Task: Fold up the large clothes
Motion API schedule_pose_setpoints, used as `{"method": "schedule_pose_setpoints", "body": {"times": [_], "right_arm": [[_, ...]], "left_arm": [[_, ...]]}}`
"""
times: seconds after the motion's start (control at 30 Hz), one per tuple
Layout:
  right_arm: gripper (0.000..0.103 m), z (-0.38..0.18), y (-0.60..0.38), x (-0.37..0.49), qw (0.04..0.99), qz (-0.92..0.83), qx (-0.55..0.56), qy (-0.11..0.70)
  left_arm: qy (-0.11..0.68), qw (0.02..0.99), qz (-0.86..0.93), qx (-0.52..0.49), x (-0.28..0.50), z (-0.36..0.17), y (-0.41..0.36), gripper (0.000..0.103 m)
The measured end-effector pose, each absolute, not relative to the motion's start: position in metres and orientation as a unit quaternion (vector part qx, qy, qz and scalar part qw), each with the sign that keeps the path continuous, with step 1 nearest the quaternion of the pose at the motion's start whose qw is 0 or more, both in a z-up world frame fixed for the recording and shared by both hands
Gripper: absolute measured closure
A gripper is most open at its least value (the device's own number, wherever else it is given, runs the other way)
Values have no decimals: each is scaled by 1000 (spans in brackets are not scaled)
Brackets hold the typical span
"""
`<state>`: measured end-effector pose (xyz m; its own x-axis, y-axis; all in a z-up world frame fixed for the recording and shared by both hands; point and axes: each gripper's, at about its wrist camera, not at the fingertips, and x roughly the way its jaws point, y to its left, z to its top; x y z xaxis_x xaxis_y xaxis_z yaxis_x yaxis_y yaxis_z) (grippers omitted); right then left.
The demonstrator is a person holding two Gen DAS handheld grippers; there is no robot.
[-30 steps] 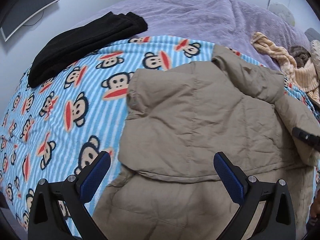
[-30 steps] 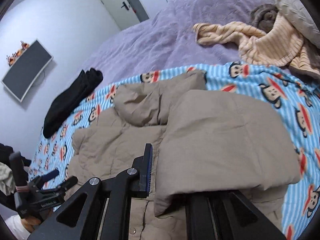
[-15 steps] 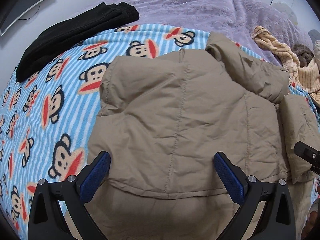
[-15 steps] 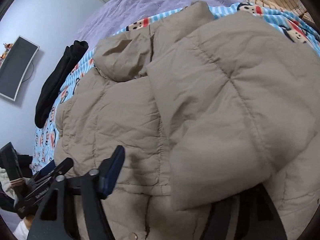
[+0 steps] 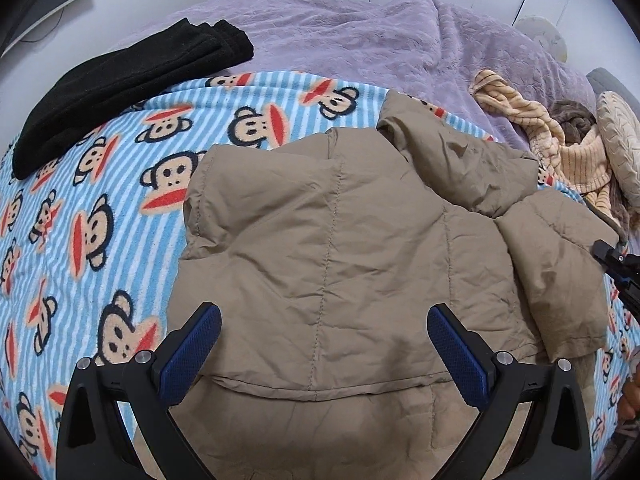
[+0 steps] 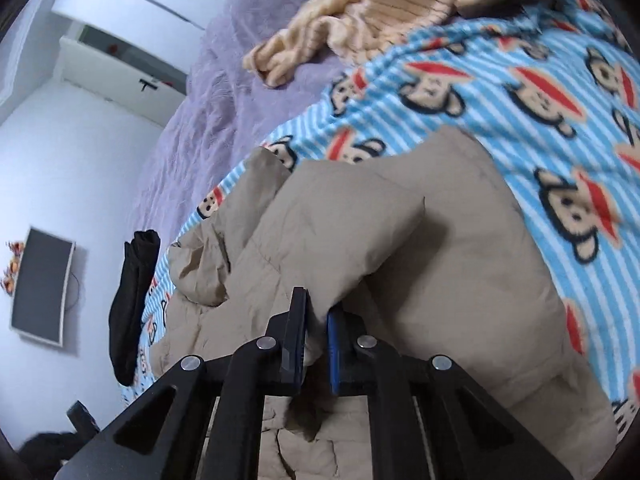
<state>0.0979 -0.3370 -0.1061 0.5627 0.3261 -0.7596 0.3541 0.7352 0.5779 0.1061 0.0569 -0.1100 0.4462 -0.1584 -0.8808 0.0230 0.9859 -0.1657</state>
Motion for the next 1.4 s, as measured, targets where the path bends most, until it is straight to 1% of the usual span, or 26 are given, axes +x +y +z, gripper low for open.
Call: {"method": "schedule_pose_setpoints", "body": {"times": [0.17, 0.37, 0.5, 0.6, 0.67, 0.7, 0.73, 0.77, 0.8, 0.87, 0.9, 0.93, 0.97, 1.0, 1.03, 1.07, 1.1, 1.2, 1.3, 1.4], "right_arm": [[92, -77, -250, 121, 844, 104, 225, 475], [92, -98, -163, 115, 818, 182, 120, 533], [92, -118, -136, 106, 801, 195, 81, 560], [92, -131, -135, 106, 785, 201, 84, 580], [89, -133, -137, 104, 778, 201, 86, 590], [82, -132, -139, 103, 776, 201, 87, 591], [67, -130, -143, 100, 777, 201, 88, 590], [58, -127, -150, 95, 780, 198, 90, 587], [44, -122, -160, 89, 785, 193, 94, 581], [43, -116, -183, 79, 794, 180, 103, 572], [43, -115, -198, 72, 796, 168, 108, 572], [43, -116, -211, 65, 797, 155, 111, 573], [44, -117, -226, 58, 797, 141, 114, 576], [51, -120, -242, 50, 796, 125, 116, 581], [67, -123, -254, 44, 794, 112, 114, 586], [72, -127, -267, 38, 791, 96, 110, 594], [73, -133, -281, 32, 786, 75, 106, 605], [79, -139, -312, 23, 787, 37, 105, 607], [79, -140, -327, 28, 800, 8, 84, 594], [79, -137, -339, 41, 818, -26, 61, 572]], "left_arm": [[530, 834, -85, -128, 108, -106, 71, 0], [531, 817, -108, -196, 116, -106, 83, 0], [527, 806, -137, -232, 121, -104, 81, 0], [534, 795, -163, -235, 127, -106, 71, 0], [544, 788, -171, -232, 131, -111, 63, 0], [549, 785, -171, -231, 133, -115, 60, 0], [555, 781, -171, -230, 136, -119, 55, 0], [558, 779, -170, -227, 139, -122, 51, 0], [562, 779, -168, -221, 141, -126, 46, 0], [566, 779, -166, -210, 146, -132, 36, 0], [568, 779, -166, -207, 147, -134, 31, 4], [571, 779, -164, -200, 150, -136, 25, 17], [575, 778, -163, -192, 152, -137, 19, 26], [581, 775, -165, -185, 154, -139, 13, 49], [588, 768, -174, -183, 156, -142, 7, 76], [592, 763, -181, -186, 156, -143, 3, 85], [591, 763, -183, -187, 156, -142, 0, 88], [567, 784, -184, -176, 147, -126, -1, 91], [555, 800, -167, -153, 139, -118, 12, 91], [574, 794, -142, -139, 134, -132, 28, 91]]}}
